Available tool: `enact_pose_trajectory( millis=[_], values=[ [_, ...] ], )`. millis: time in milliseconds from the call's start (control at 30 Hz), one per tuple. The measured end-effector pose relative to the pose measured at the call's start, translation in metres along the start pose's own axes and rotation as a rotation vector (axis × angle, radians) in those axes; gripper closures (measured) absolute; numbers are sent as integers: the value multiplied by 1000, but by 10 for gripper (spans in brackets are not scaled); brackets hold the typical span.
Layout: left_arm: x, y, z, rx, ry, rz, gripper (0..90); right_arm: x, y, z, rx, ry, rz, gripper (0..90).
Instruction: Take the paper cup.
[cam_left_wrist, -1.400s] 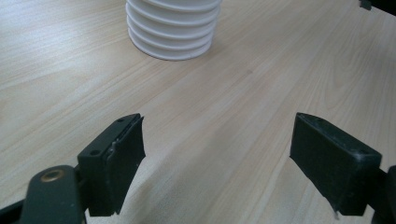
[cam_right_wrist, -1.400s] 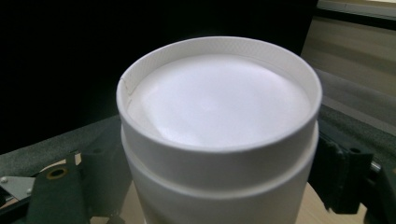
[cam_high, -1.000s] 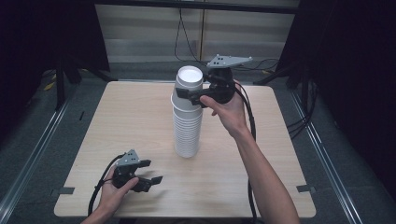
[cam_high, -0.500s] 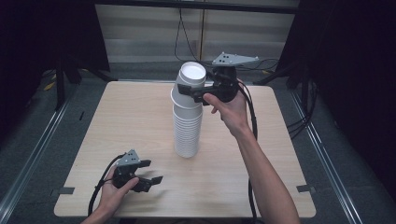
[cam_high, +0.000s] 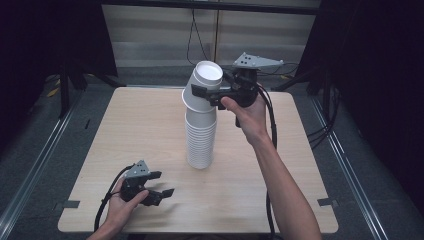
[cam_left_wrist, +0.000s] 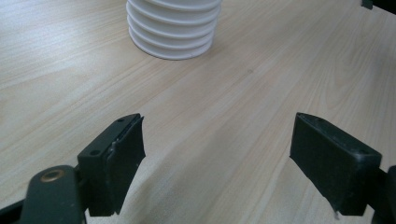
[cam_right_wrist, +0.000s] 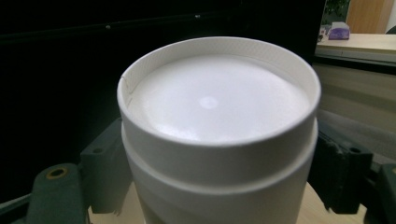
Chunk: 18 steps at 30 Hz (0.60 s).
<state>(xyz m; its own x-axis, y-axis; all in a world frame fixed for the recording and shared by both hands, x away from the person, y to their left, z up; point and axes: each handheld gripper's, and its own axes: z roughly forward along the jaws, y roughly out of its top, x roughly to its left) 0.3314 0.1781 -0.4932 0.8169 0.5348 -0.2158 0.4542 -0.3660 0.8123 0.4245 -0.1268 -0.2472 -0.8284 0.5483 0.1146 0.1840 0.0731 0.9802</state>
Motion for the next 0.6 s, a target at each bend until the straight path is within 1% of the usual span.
enact_pose_trajectory(
  millis=[100,300,467,567,600],
  values=[
    [0,0,0,0,0,1,175,0,2,-1,-16,5,5,197],
    [0,0,-1,-1,1,2,175,1,5,-2,-26,0,-1,198],
    [0,0,-1,-2,3,3,175,-1,7,-4,-58,0,21,201],
    [0,0,0,-1,3,2,175,-2,8,-6,-67,8,28,201],
    [0,0,0,0,3,2,175,-2,9,-6,-73,5,21,202]
  ],
)
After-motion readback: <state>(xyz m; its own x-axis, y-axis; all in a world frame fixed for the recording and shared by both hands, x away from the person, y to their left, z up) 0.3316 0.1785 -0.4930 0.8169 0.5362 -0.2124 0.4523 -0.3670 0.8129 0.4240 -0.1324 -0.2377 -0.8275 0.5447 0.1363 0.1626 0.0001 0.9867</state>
